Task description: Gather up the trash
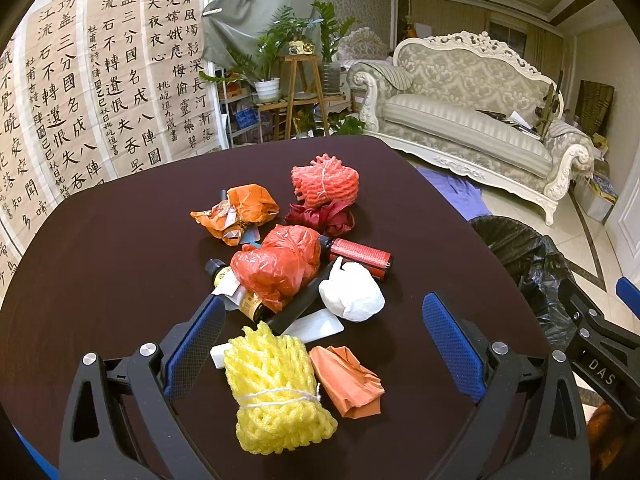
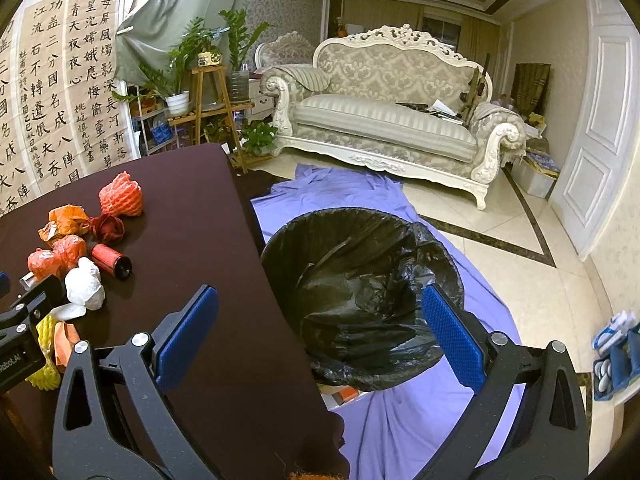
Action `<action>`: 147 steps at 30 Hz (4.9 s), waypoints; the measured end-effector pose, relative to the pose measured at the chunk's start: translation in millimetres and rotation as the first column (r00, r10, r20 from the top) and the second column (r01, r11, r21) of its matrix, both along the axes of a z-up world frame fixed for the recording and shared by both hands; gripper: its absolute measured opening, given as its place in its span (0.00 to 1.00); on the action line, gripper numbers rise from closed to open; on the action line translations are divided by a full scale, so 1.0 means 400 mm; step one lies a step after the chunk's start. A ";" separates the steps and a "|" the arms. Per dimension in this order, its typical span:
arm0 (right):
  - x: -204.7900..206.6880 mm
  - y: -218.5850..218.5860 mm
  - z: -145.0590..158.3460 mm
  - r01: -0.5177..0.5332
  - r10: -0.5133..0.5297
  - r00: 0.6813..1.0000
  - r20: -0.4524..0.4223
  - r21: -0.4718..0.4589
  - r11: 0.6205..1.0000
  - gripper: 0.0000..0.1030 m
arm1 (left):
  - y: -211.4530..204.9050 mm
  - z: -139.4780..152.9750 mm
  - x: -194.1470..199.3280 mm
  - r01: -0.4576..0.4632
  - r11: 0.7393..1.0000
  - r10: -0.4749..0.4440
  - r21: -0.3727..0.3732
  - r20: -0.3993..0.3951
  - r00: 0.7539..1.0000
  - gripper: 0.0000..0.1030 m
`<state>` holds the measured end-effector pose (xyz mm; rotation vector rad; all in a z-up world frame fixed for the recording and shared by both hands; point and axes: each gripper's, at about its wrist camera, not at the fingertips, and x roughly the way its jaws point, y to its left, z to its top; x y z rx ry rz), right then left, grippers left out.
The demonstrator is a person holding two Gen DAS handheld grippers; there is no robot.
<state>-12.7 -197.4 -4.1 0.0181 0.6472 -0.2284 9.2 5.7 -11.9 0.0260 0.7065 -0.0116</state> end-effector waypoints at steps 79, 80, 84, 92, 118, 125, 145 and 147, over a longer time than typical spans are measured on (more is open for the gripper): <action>-0.032 0.385 -0.021 -0.467 0.469 0.875 -0.121 0.051 0.883 0.62 | 0.285 0.003 -0.160 -0.095 0.994 0.094 -0.044 -0.035 0.995 0.43; -0.029 0.397 -0.028 -0.479 0.481 0.867 -0.130 0.052 0.876 0.60 | 0.295 0.000 -0.157 -0.103 0.994 0.101 -0.045 -0.037 0.994 0.43; -0.013 0.423 -0.063 -0.507 0.509 0.841 -0.182 0.064 0.860 0.31 | 0.317 -0.012 -0.150 -0.112 0.992 0.109 -0.060 -0.046 0.993 0.43; -0.034 0.378 -0.038 -0.483 0.488 0.861 -0.143 0.070 0.873 0.31 | 0.293 0.012 -0.152 -0.068 0.995 0.067 -0.079 -0.014 0.998 0.43; 0.072 -0.104 0.014 -0.067 0.067 0.998 -0.006 0.058 0.996 0.31 | -0.131 0.098 0.003 0.283 0.956 -0.275 -0.082 0.096 0.957 0.43; 0.128 -0.193 -0.015 -0.003 0.004 1.000 -0.017 0.067 0.998 0.31 | -0.238 0.082 0.084 0.329 0.943 -0.324 -0.059 0.085 0.942 0.43; 0.192 -0.328 -0.056 0.101 -0.098 0.995 -0.033 0.109 0.989 0.46 | -0.392 0.016 0.211 0.364 0.931 -0.364 -0.017 -0.012 0.931 0.72; 0.189 -0.333 -0.057 0.110 -0.106 0.994 -0.037 0.110 0.988 0.46 | -0.396 0.014 0.210 0.366 0.931 -0.366 -0.007 -0.014 0.931 0.73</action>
